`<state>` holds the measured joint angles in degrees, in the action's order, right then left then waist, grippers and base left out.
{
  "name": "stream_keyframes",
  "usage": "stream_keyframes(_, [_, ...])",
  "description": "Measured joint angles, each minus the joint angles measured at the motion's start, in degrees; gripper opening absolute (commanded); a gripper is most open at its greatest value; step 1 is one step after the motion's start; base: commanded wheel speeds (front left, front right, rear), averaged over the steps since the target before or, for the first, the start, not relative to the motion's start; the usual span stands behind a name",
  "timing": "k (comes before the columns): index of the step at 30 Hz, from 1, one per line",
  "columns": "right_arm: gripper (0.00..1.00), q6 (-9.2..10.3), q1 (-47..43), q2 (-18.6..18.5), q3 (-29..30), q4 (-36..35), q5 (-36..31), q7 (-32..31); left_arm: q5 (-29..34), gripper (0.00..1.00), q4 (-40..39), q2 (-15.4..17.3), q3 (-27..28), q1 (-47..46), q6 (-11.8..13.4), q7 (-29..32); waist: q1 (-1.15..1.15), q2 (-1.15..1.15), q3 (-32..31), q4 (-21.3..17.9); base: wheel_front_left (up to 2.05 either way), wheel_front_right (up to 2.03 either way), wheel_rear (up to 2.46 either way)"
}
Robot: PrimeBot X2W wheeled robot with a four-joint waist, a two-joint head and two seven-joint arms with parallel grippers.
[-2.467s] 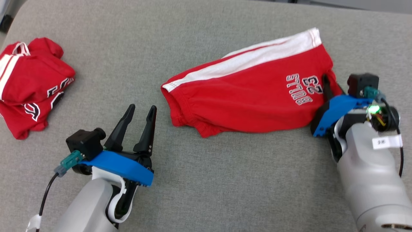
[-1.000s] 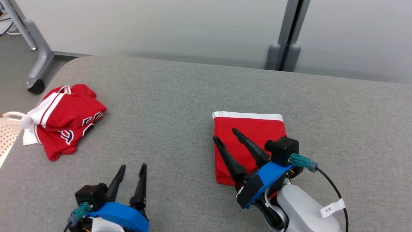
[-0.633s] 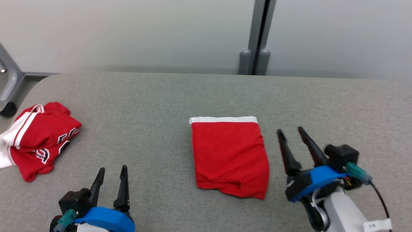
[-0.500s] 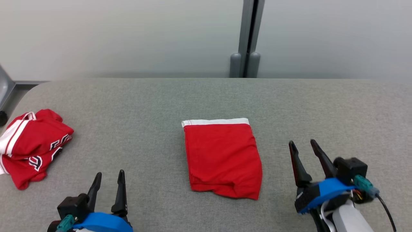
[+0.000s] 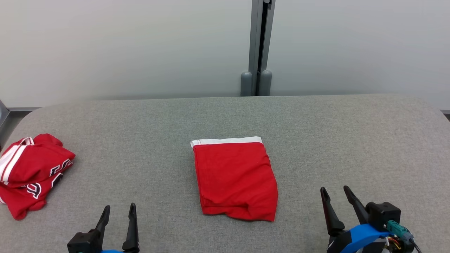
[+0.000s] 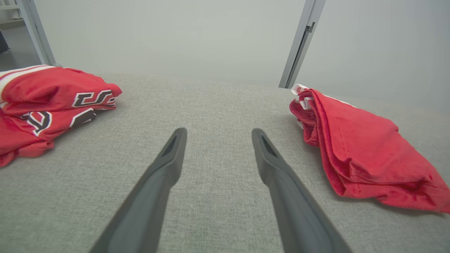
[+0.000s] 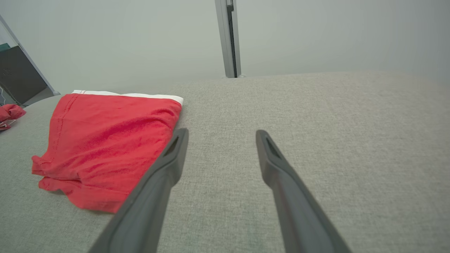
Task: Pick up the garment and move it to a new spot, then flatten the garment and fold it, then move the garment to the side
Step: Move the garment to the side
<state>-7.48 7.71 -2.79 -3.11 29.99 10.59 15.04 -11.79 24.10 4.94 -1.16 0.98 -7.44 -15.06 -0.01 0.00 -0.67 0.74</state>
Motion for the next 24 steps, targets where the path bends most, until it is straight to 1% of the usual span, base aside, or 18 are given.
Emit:
stream_keyframes(8, [1.00,0.00,0.1,0.0,-0.5,0.0,0.6,0.0,0.1,1.00,0.0,-0.5,-0.8,0.1,0.0,0.0,0.00,0.00,0.5,0.5,0.00,0.00,0.00])
stream_keyframes(12, [1.00,0.00,0.7,0.0,-1.3,0.4,1.0,0.0,-1.1,1.00,-0.6,-0.4,-2.5,-0.6,0.0,0.0,0.00,-0.01,2.6,1.2,0.00,0.00,0.00])
stream_keyframes(17, [1.00,0.00,5.7,0.0,-2.5,1.1,1.4,0.0,-4.2,1.00,-1.9,1.7,-6.1,-3.7,0.0,0.0,0.02,0.02,7.2,3.0,0.00,0.00,0.00])
stream_keyframes(20, [1.00,0.00,9.0,0.0,-3.3,2.8,1.8,0.0,-5.9,1.00,-2.1,3.3,-8.3,-4.8,0.0,0.0,0.02,0.02,9.6,4.8,0.00,0.00,0.00])
stream_keyframes(24, [1.00,0.00,13.5,0.0,-4.2,5.9,2.3,0.0,-7.6,1.00,-2.4,4.5,-10.5,-6.5,0.0,0.0,0.03,0.02,12.3,7.4,0.00,0.00,0.00])
